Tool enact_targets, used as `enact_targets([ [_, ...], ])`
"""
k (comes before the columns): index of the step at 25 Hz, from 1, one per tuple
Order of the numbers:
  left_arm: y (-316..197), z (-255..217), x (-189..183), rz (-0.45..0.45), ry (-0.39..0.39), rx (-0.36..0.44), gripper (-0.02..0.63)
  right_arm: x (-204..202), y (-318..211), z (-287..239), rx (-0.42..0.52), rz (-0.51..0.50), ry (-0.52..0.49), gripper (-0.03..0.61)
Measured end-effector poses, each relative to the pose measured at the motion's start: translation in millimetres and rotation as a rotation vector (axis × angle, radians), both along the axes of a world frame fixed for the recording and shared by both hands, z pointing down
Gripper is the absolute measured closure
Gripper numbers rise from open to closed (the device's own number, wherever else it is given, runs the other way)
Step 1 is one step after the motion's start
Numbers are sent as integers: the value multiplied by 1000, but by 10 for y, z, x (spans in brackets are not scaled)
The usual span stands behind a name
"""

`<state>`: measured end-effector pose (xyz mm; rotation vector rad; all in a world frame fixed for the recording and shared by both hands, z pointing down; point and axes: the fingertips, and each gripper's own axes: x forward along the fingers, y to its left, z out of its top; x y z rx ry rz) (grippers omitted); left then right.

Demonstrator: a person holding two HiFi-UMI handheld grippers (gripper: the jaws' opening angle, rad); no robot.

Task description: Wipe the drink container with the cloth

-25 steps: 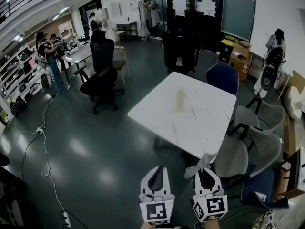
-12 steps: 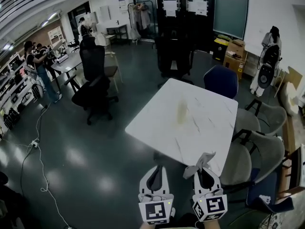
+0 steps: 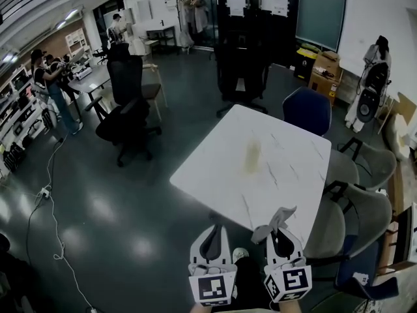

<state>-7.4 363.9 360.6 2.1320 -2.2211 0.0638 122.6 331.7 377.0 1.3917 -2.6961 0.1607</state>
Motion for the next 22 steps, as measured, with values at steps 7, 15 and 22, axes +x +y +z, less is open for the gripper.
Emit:
enact_targets([
  [7, -410, 39, -30, 5, -19, -3, 584, -54, -393, 73, -13, -11, 1, 534],
  [15, -1059, 40, -171, -1, -47, -12, 584, -201, -1095, 92, -27, -29, 9, 534],
  [22, -1615, 50, -322, -9, -66, -22, 583, -330, -1699, 89, -41, -39, 13, 535],
])
